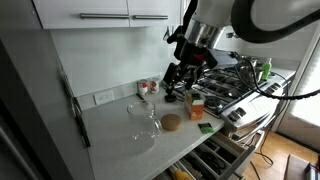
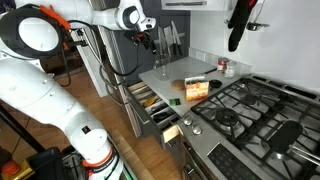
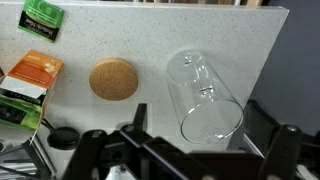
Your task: Open the right door of the upper cabinet on the left and remove the orange spatula then put it in the glass jug
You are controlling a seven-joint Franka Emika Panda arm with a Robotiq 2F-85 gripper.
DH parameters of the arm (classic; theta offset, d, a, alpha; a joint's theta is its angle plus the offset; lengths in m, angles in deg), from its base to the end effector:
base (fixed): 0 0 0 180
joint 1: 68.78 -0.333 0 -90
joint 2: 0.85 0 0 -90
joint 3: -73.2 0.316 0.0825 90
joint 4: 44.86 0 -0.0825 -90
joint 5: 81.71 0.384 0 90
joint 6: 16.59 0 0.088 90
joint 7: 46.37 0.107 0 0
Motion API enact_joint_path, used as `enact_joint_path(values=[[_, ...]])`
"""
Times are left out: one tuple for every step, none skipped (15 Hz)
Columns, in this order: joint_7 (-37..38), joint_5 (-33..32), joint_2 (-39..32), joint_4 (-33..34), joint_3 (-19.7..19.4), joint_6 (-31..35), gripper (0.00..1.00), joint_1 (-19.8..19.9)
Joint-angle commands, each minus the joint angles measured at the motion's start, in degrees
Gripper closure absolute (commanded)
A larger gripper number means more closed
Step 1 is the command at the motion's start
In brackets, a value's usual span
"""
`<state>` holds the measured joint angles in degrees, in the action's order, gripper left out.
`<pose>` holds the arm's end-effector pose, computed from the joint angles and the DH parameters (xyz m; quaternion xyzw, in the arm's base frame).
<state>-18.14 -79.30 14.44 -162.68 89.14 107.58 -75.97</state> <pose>0.4658 0.2153 0.5840 -0.9817 0.0501 -0.1724 0.0638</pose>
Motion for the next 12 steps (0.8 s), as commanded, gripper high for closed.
enact_joint_path(values=[[0.1, -0.1, -0.1, 0.2, -0.3, -0.2, 0.0, -0.3], [0.1, -0.1, -0.1, 0.2, -0.3, -0.2, 0.0, -0.3], [0.1, -0.1, -0.1, 0.2, -0.3, -0.2, 0.0, -0.3], [0.1, -0.1, -0.1, 0.2, -0.3, -0.2, 0.0, -0.3], [-0.6, 0.8, -0.4, 0.8, -0.4, 0.2, 0.0, -0.7], [-3.2, 2.0, -1.5, 3.1, -0.5, -0.7, 0.0, -1.6], [-4.2, 2.2, -2.6, 5.3, -0.3, -1.2, 0.0, -1.9], [-2.4, 2.1, -4.3, 8.4, 0.3, -1.2, 0.0, -1.9], [-0.4, 1.4, -5.6, 11.0, 0.8, -0.6, 0.0, -1.8], [1.7, 0.0, -7.3, 13.9, 1.3, 0.3, 0.0, -1.6], [4.3, -1.5, -8.8, 16.9, 1.7, 0.5, 0.0, -1.1], [7.4, -3.3, -10.4, 19.4, 1.8, 1.4, 0.0, -0.7]])
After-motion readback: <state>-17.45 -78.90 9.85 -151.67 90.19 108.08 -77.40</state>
